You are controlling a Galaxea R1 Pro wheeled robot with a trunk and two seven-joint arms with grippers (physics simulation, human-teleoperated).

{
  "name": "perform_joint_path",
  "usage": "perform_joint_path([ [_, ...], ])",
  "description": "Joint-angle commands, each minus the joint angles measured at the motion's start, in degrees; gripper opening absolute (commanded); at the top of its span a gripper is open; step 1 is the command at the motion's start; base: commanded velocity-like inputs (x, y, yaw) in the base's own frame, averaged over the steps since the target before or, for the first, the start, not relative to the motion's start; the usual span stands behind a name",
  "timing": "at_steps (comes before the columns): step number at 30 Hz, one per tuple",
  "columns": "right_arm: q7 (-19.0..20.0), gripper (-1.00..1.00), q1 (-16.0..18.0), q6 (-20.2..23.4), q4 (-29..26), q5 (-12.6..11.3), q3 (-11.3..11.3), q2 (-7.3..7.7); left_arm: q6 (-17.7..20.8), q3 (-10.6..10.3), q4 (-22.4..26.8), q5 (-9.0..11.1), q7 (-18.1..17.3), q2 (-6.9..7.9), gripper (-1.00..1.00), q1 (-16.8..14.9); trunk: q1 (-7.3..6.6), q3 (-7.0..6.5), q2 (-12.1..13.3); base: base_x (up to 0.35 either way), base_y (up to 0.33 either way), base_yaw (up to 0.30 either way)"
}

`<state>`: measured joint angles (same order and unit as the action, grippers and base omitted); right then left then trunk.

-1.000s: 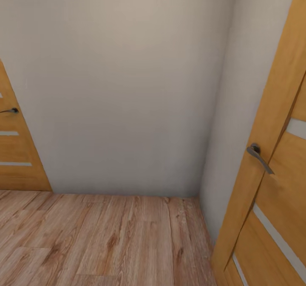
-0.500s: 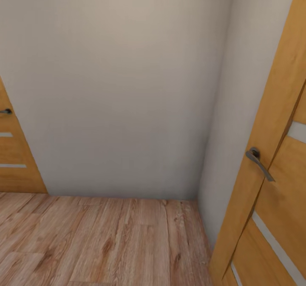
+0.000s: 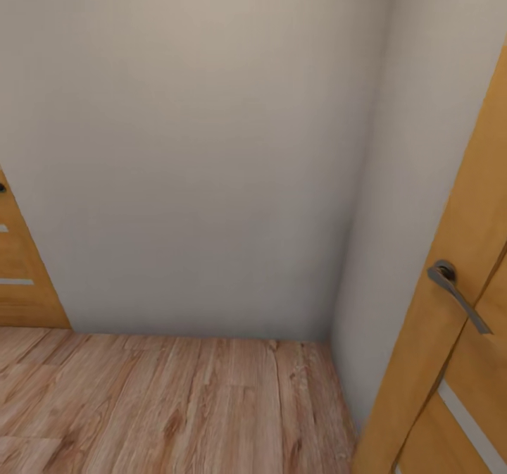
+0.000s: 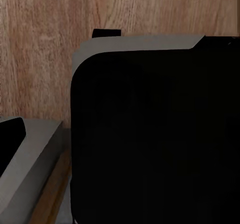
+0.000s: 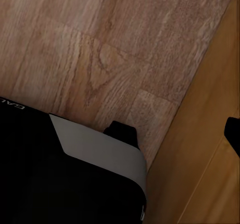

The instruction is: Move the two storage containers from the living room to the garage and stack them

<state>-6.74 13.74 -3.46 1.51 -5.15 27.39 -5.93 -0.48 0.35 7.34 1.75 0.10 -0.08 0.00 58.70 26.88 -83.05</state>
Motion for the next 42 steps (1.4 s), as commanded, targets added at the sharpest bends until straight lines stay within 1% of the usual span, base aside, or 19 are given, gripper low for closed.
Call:
perform_joint_path([
  [1, -0.12, 1.00, 0.06, -0.32, 0.16, -0.54, 0.47, -0.04, -0.05, 0.03, 0.05, 0.18, 0.04, -0.01, 1.00, 0.00, 0.03, 0.05, -0.02, 0.321, 0.000, 0.000],
  [9, -0.05, 1.00, 0.06, -0.30, 0.16, -0.49, 0.47, -0.05, -0.08, 0.05, 0.04, 0.19, 0.04, -0.01, 1.00, 0.00, 0.03, 0.05, -0.02, 0.258, 0.000, 0.025],
  [32, -0.03, 1.00, 0.06, -0.32, 0.16, -0.41, 0.47, 0.04, -0.14, 0.09, 0.05, 0.19, 0.07, -0.01, 1.00, 0.00, 0.03, 0.05, -0.02, 0.008, 0.000, 0.267],
  [36, -0.03, 1.00, 0.06, -0.32, 0.16, -0.44, 0.47, 0.04, -0.14, 0.09, 0.04, 0.19, 0.01, 0.12, 1.00, 0.00, 0.03, 0.05, -0.02, 0.185, 0.000, 0.201],
  [42, -0.03, 1.00, 0.06, -0.32, 0.16, -0.46, 0.47, 0.04, -0.14, 0.09, 0.04, 0.19, -0.01, 0.20, 1.00, 0.00, 0.03, 0.05, -0.02, 0.301, 0.000, 0.035],
])
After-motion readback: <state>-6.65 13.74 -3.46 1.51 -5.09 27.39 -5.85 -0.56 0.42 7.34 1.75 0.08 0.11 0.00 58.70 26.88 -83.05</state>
